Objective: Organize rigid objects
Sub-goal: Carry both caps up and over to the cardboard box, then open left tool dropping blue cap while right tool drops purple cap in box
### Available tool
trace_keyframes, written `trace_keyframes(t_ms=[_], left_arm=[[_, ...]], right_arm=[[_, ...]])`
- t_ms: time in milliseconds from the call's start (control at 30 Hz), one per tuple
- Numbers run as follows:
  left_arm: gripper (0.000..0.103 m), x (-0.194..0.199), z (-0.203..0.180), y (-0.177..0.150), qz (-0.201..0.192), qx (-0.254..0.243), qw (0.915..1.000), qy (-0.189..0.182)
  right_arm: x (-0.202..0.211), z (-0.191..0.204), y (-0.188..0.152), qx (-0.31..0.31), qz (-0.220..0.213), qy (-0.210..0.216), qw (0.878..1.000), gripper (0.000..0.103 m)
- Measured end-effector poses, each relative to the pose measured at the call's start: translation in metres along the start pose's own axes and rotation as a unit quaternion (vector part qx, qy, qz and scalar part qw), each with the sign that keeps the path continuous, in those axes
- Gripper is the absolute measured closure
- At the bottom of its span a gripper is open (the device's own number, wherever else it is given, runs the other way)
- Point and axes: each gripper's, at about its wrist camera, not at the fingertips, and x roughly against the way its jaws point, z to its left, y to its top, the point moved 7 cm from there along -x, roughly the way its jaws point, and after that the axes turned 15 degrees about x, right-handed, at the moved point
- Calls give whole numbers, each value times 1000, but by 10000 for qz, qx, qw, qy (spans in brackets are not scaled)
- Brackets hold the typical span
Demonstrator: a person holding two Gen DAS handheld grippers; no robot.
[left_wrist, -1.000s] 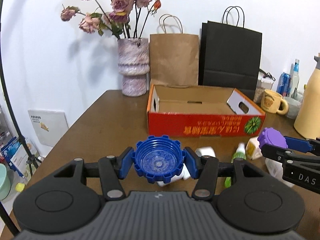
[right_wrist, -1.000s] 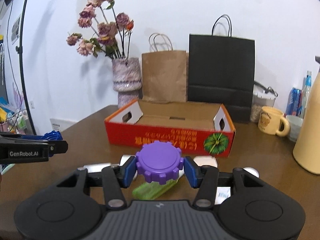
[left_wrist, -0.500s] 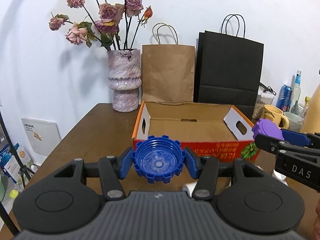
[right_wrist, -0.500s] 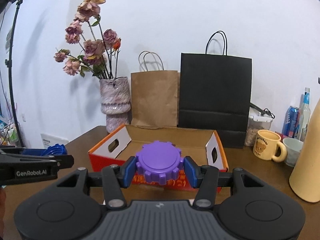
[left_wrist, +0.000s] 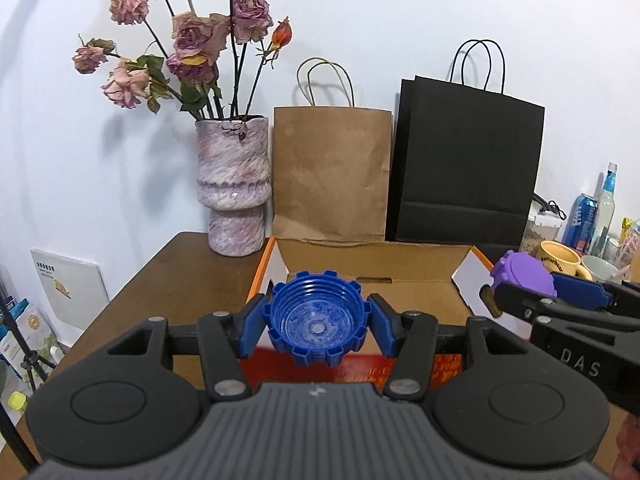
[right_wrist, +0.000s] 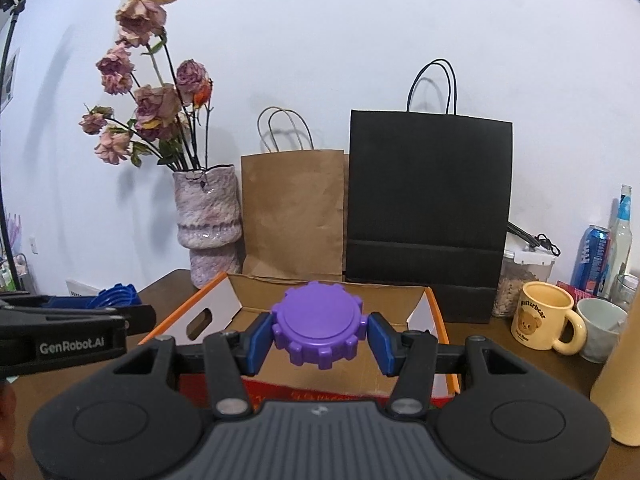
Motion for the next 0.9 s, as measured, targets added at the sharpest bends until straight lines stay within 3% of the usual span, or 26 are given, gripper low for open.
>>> trace_keyframes(t_ms=[900], left_arm=[[47,-126,-17,20,200,-173,9990,348]], right_arm=[[-118,-15,3,220,661,258,9972,52]])
